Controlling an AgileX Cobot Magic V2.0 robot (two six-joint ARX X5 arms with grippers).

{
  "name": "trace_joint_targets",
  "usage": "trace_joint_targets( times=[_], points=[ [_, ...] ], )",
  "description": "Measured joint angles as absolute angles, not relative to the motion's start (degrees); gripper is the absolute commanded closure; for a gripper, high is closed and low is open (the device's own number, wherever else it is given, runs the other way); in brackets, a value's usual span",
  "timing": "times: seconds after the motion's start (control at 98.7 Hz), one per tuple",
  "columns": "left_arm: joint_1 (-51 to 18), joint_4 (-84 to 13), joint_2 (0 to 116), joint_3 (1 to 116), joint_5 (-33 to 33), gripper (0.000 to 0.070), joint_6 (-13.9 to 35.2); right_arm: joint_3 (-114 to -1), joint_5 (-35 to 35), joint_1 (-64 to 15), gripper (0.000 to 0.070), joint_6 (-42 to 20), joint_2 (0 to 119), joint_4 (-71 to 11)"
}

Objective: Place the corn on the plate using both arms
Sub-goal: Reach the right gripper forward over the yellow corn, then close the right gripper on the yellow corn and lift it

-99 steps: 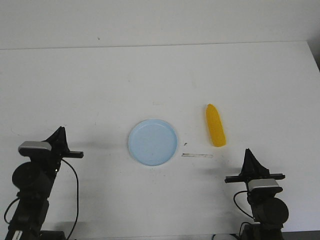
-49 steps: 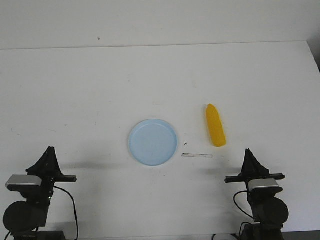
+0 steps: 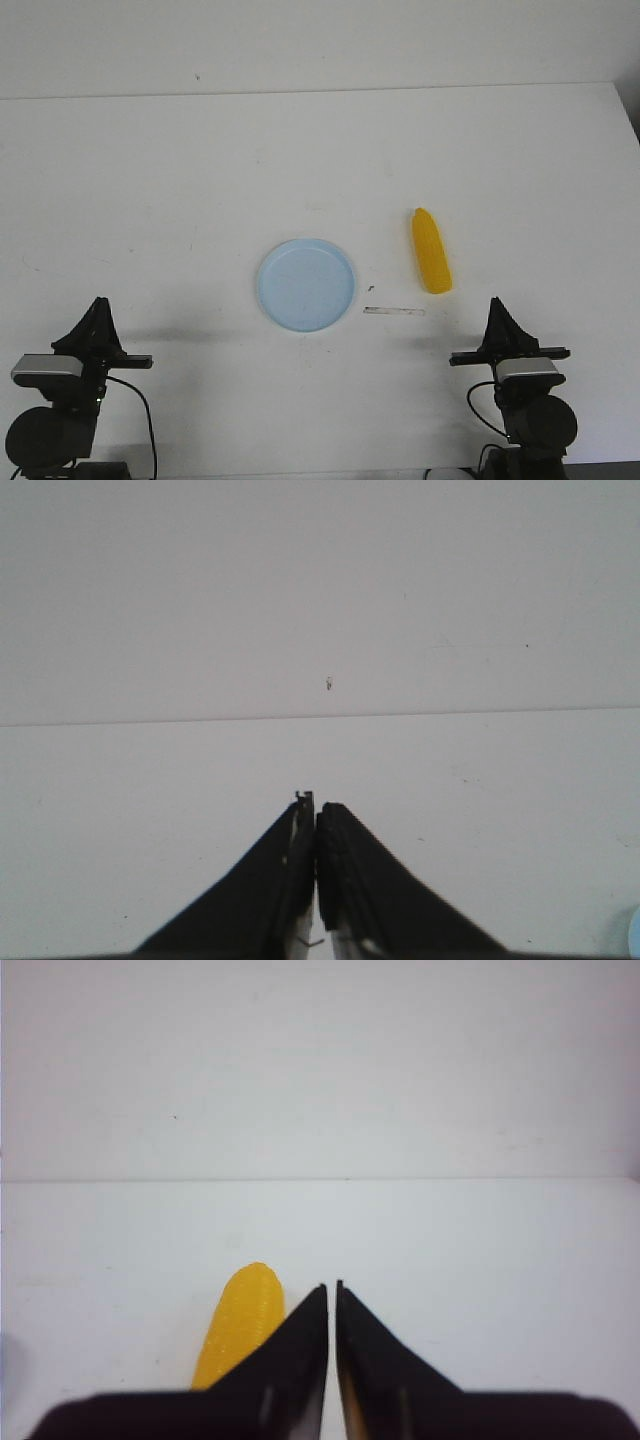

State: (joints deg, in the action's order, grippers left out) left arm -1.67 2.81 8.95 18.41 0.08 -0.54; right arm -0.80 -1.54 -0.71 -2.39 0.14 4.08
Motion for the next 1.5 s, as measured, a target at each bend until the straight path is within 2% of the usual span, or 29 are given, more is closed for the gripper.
trace_joint_targets(
  times=[0.294,0.415,0.527,0.689,0.891,1.236,1.499],
  points=[
    [-1.7,2.8,9.0,18.4,0.1,0.0698,-0.5,-0.8,-1.0,-0.7,0.0693,-2.9,0.1,6.3],
    [-1.7,2.8,9.0,18.4,0.1,0.0698,-0.5,-1.0,-1.5,-0.7,0.0696,-7.2,0.1,9.3],
    [-1.7,2.8,9.0,18.4,0.1,0.0698,-0.5,-3.2,-2.7,-1.6,0.0696,-9.8,1.1,5.3],
    [-1.7,2.8,9.0,18.4,0.1,0.0698,-0.5,-10.5,-1.3,-3.0,0.0697,-10.7,6.2,-2.3],
    [-1.7,2.8,9.0,18.4,0.1,0.0698,-0.5,-22.9,1.8,-4.1,0.0697,-10.6,19.0,-11.5],
    [-1.7,2.8,9.0,18.4,0.1,0.0698,-0.5,-38.6,3.0,-7.7,0.0697,-10.5,47.6,-14.5],
    [-1.7,2.8,9.0,18.4,0.1,0.0698,-0.5,-55.0,2.8,-9.8,0.0696,-10.5,68.4,-29.1]
  ],
)
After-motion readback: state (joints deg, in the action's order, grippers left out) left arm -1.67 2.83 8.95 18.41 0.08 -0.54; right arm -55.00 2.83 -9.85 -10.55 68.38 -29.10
